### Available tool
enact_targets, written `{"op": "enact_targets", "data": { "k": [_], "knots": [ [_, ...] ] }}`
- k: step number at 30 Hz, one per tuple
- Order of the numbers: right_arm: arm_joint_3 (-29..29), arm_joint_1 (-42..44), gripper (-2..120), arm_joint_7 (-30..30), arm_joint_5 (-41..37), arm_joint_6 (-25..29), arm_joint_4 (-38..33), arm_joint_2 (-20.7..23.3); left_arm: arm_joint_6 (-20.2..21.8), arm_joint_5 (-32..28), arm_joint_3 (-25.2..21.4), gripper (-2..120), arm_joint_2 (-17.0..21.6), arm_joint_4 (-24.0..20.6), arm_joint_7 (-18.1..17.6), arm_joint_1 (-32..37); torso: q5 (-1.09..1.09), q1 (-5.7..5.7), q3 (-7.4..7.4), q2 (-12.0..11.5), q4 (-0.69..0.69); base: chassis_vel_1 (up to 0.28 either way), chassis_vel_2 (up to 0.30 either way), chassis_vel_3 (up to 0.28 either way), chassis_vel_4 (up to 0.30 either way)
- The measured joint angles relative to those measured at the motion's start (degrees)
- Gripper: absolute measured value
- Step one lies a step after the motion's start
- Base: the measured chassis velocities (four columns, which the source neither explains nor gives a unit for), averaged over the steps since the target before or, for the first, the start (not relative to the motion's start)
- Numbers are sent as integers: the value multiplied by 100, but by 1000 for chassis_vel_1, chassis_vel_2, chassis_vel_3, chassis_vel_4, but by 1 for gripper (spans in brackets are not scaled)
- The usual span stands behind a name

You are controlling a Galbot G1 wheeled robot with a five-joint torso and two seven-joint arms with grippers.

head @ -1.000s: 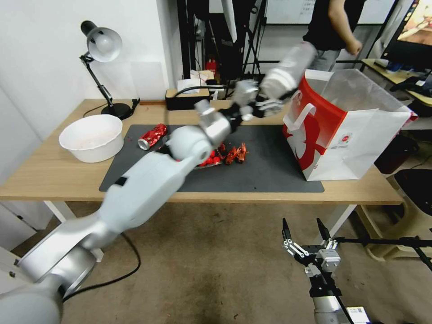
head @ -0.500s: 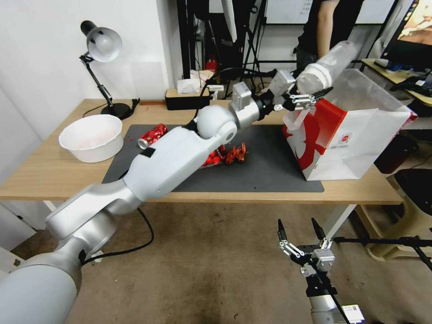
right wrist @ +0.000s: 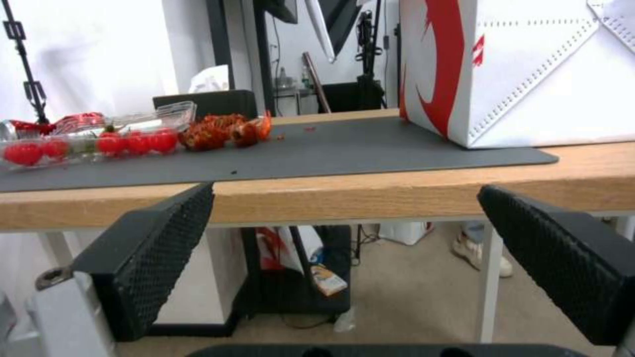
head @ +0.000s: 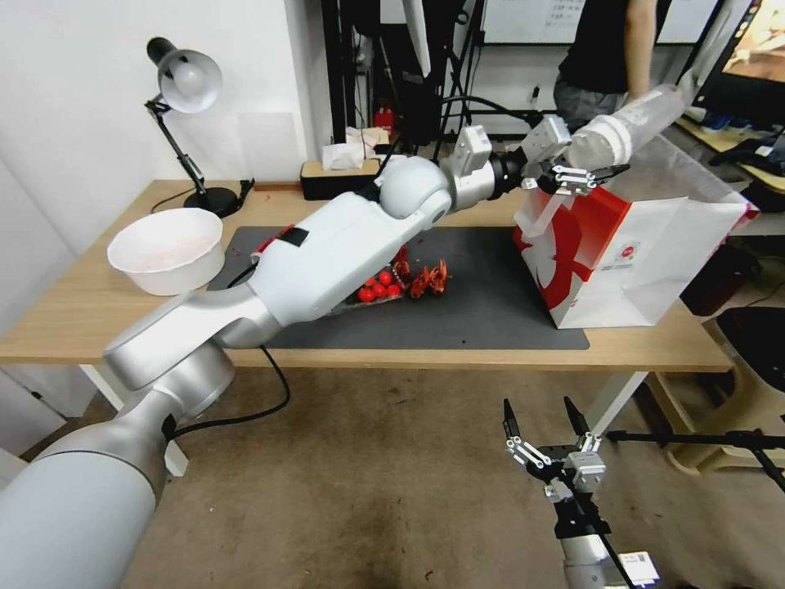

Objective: Pick up the trash from the table and place it into the takeout bag.

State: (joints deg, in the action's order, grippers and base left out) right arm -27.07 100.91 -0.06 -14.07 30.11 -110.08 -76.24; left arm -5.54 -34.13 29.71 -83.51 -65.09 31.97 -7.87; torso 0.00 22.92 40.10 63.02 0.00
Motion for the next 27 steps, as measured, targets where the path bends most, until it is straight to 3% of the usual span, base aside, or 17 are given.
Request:
{"op": "enact_targets", "data": {
  "k": [13, 18, 25, 27],
  "knots": [
    [-2, -34, 100, 0, -8, 18, 69, -26, 66, 708, 43, 71, -323, 542, 637, -528, 0, 0, 0, 0, 1, 0, 0, 0, 0],
    [-3, -39, 100, 1, -10, 28, 97, -25, 40, 827, 95, 71, -379, 656, 673, -633, 0, 0, 0, 0, 0, 0, 0, 0, 0],
    [-2, -69, 100, 6, -15, 31, 128, -19, 9, 831, 92, 96, -408, 721, 596, -666, 0, 0, 0, 1, 0, 0, 0, 0, 0],
    [-2, -71, 100, 7, -17, 32, 134, -17, 10, 821, 88, 99, -389, 716, 556, -664, 0, 0, 0, 1, 0, 0, 0, 0, 0]
  ]
}}
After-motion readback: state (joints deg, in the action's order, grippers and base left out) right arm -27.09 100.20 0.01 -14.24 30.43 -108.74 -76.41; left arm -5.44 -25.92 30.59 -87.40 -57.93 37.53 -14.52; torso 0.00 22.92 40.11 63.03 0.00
